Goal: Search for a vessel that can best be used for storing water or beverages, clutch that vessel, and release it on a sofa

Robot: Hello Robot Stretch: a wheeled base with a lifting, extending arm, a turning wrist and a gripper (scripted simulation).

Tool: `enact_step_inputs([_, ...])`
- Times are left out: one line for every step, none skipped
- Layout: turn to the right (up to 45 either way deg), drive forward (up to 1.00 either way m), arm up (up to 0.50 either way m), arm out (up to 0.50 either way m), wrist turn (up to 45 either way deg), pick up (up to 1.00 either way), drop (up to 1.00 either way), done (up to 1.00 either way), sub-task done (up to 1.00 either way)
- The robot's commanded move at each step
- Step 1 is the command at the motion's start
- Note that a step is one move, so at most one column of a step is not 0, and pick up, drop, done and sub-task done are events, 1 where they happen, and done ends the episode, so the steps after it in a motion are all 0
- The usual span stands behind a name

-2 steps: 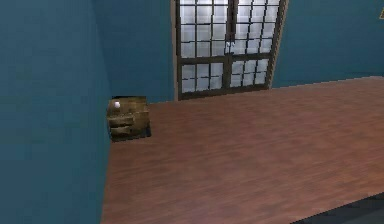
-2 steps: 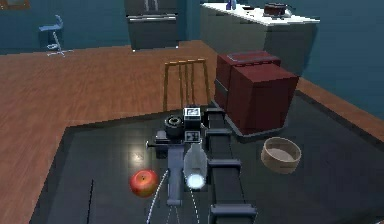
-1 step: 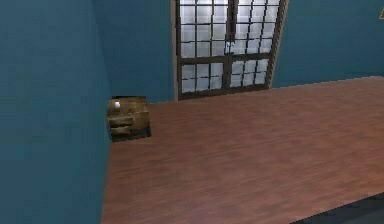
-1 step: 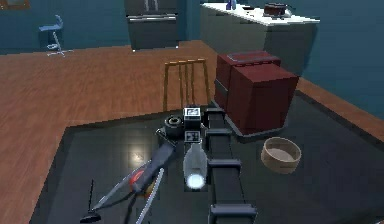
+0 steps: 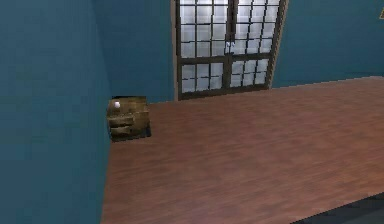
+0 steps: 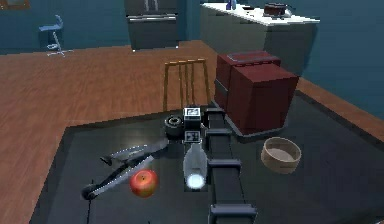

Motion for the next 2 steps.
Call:
enact_step_inputs([0.0,0.00,0.00,0.00,45.0,0.00,0.00,0.00,0.00])
enact_step_inputs([0.0,0.00,0.00,0.00,45.0,0.00,0.00,0.00,0.00])
